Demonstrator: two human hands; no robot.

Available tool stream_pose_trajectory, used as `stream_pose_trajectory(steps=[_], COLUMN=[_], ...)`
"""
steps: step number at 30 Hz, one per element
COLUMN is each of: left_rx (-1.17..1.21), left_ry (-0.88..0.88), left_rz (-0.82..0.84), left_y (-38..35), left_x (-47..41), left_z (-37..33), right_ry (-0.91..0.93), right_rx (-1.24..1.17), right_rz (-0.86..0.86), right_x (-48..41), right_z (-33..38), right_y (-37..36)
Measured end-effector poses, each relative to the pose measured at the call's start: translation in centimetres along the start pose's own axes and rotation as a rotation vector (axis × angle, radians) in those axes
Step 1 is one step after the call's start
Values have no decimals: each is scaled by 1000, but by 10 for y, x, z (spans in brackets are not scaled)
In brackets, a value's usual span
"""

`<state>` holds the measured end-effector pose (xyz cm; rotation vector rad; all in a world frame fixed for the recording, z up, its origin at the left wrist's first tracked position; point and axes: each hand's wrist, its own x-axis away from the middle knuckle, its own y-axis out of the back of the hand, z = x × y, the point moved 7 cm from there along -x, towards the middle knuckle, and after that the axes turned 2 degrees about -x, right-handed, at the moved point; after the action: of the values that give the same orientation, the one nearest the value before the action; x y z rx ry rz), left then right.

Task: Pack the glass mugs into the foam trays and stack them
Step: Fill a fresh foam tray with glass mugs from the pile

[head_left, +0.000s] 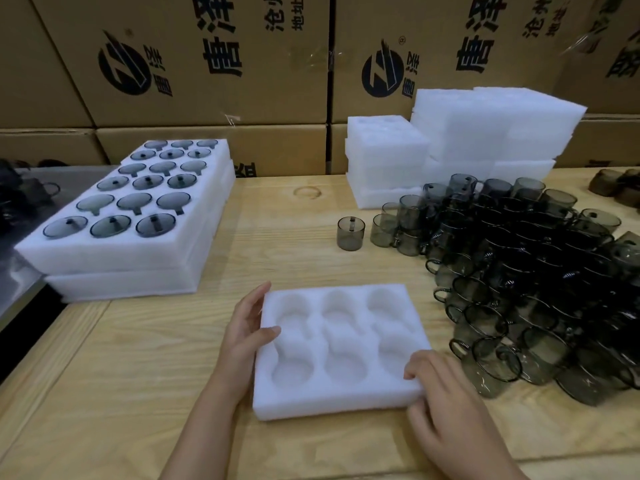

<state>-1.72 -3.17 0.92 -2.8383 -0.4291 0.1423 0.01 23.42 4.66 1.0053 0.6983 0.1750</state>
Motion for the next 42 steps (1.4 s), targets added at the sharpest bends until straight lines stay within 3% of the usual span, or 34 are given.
stream_pose_trajectory(steps=[3, 5, 7, 10, 15, 21, 27, 30, 33, 37, 39, 42], left_rx=[-3, -13, -1, -18, -34, -36, 15, -153, -270, -291, -261, -177], left_ry=[6, 0, 9, 3, -36, -59, -69, -191, -289, -97, 22, 39], left_rz=[-16, -17, -9, -16, -41, -26, -68, -87, 89, 354, 471, 477], left_y=[3, 3, 2, 3, 5, 7, 7, 0, -30, -67, -75, -72], left_x=[-1, -2, -2, -2, -4, -6, -7, -6, -8, -18, -19, -22], left_z=[3, 3, 3, 5, 4, 7, -1, -26, -56, -66, -61, -60], right_ry=[42, 39, -39, -245, -354, -348, -300, -238, -155, -62, -10, -32], right_rx=[34, 15, 22, 221, 362, 253, 113, 3, -122, -415, -491, -656], right_rz=[-28, -143, -320, -497, -443, -401, -514, -452, -318, 30, 122, 203], right_x=[4, 10, 16, 22, 29, 28, 15, -12, -45, -87, -103, -120], right_z=[3, -2, -16, -46, -69, -69, -44, -22, 3, 39, 52, 61], right_y=[9, 22, 39, 50, 39, 35, 72, 81, 70, 34, 23, 10])
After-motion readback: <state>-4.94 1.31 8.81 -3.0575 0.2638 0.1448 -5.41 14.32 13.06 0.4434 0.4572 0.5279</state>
